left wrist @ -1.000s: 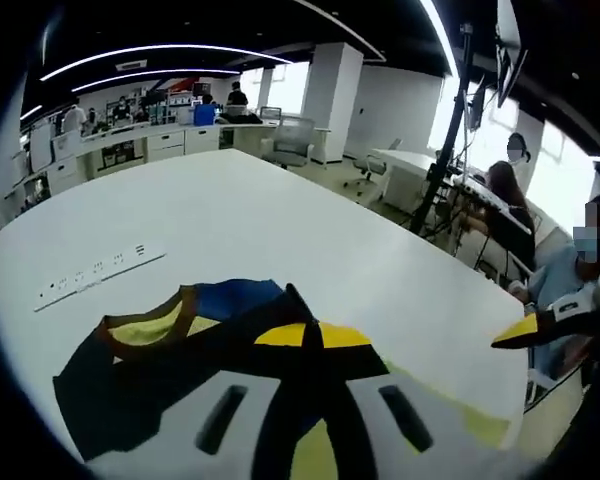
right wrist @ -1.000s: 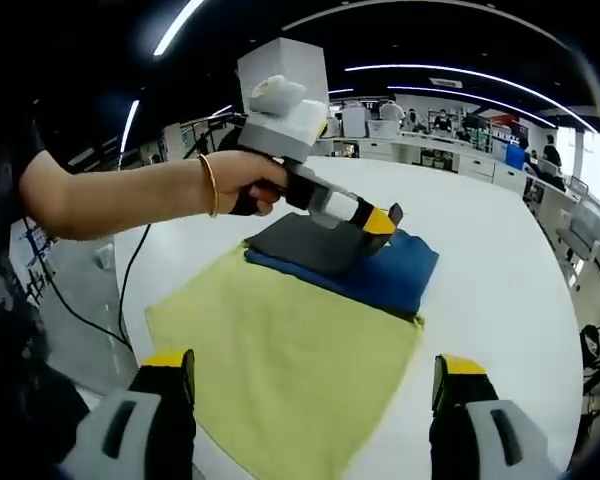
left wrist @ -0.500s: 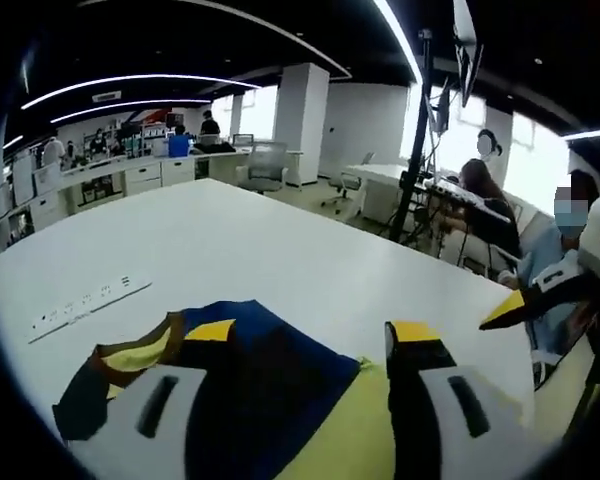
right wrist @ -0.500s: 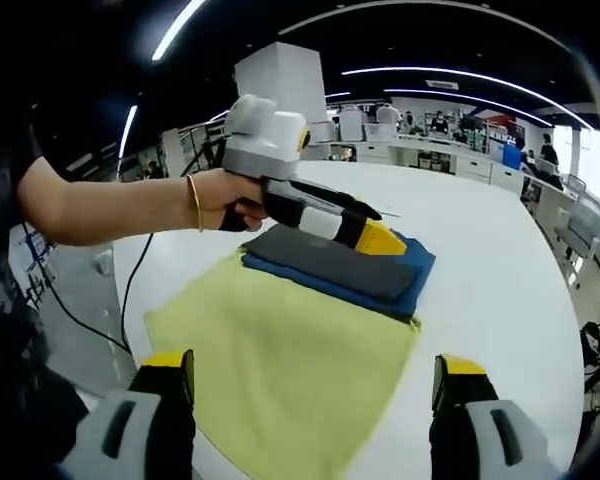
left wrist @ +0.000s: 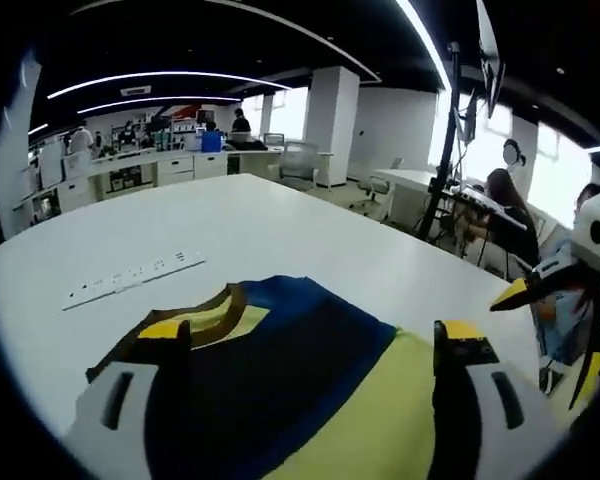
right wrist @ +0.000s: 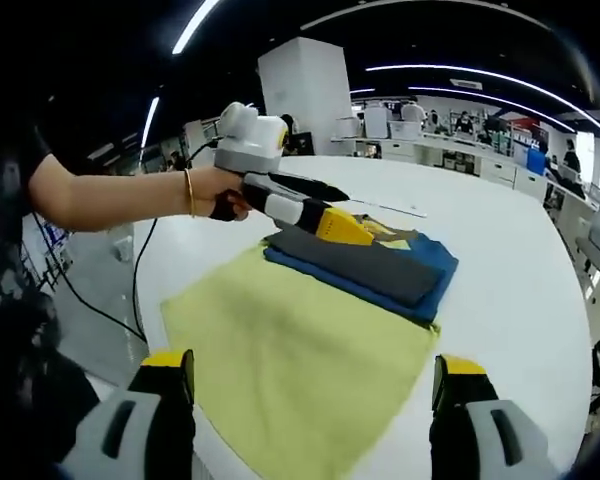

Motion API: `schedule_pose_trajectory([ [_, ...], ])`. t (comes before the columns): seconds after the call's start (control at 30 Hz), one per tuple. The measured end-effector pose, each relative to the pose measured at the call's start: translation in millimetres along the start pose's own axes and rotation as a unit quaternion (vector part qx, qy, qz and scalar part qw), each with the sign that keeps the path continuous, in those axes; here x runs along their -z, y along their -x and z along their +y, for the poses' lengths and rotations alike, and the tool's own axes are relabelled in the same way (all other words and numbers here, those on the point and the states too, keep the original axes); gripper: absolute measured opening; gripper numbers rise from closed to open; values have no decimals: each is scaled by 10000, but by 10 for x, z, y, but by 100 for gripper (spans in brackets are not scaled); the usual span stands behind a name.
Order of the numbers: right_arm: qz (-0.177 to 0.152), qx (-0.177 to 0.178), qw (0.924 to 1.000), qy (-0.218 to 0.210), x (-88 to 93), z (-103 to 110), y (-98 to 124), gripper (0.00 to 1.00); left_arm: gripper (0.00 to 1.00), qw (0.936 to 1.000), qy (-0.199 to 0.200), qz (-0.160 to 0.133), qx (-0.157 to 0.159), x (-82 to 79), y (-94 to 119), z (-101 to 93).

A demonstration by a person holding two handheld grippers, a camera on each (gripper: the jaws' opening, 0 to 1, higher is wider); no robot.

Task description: Fold the garment on the visible template until the final outline fits inside the template.

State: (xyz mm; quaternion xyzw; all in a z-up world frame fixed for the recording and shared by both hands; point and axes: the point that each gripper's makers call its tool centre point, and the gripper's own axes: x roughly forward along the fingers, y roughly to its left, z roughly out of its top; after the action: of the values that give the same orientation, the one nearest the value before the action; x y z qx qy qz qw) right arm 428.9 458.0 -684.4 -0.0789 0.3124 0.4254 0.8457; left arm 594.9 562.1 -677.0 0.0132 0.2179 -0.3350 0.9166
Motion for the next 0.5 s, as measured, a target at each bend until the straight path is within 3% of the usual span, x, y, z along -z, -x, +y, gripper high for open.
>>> schedule_pose_trajectory([
  [0.33, 278, -189, 9994, 123, 158, 38, 4, 100, 99, 9994, -267, 198, -67, 296, 518, 139],
  [0.5, 396, -317, 9984, 252, 234, 103, 3, 100, 99, 9989, -412, 208, 75, 430, 844, 115],
])
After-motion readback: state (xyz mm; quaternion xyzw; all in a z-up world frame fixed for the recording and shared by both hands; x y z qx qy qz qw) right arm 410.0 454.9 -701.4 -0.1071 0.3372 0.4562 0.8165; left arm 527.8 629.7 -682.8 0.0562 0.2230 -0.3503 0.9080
